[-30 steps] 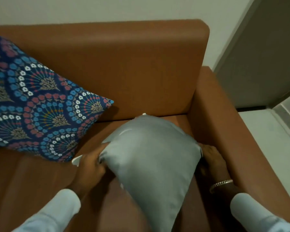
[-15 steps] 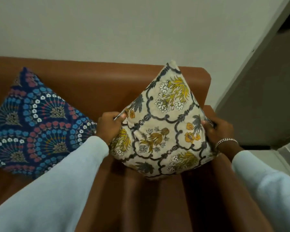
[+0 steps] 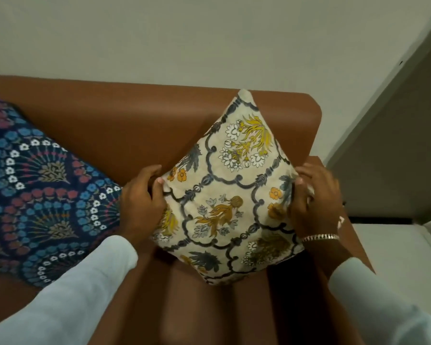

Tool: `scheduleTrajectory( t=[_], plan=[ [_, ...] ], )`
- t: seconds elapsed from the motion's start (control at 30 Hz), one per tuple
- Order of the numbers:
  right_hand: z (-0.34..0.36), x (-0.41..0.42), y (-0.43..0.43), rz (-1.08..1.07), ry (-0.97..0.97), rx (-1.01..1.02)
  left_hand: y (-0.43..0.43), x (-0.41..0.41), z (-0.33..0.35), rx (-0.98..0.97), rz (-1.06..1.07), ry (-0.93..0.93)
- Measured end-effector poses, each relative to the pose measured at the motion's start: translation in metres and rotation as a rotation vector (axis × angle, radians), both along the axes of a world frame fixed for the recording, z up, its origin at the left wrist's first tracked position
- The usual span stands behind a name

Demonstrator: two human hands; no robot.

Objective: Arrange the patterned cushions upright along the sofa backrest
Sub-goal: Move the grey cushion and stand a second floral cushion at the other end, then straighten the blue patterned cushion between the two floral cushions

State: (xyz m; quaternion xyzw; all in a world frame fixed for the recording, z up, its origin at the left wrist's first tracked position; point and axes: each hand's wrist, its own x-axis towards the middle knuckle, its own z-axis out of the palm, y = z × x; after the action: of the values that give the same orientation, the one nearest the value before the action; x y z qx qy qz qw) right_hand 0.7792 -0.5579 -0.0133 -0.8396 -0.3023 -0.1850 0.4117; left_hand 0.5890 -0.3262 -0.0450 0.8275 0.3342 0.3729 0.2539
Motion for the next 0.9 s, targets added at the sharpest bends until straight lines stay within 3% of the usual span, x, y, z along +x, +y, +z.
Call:
scheduleTrajectory(
  t=[0.1,0.23,0.4,0.53,0.63,0.73,0.9],
  plan=[
    [0.004,-0.043,0.011,0.144,-0.128,0.174,0.005,-0.015,0.007,0.015,-0.068,-0.009],
    [-0.005,-0.114,0.059,0.424,0.010,0.203,0.033,-0.049,0.015,0.003,-0.016,-0.012],
    [-0.007,-0.173,0.131,0.566,0.120,0.045,0.081,-0.117,0.024,0.035,0.025,-0.023],
    [-0.006,-0.201,0.189,0.564,0.091,-0.107,0.128,-0.185,0.026,0.086,0.018,0.016],
    [-0.013,-0.211,0.227,0.532,0.194,-0.303,0.166,-0.233,0.025,0.082,0.016,0.072],
    [-0.017,-0.217,0.256,0.473,0.321,-0.493,0.207,-0.283,0.016,-0.009,0.045,0.118],
    [-0.025,-0.210,0.291,0.495,0.325,-0.642,0.260,-0.345,-0.011,-0.351,0.145,0.201]
  ],
)
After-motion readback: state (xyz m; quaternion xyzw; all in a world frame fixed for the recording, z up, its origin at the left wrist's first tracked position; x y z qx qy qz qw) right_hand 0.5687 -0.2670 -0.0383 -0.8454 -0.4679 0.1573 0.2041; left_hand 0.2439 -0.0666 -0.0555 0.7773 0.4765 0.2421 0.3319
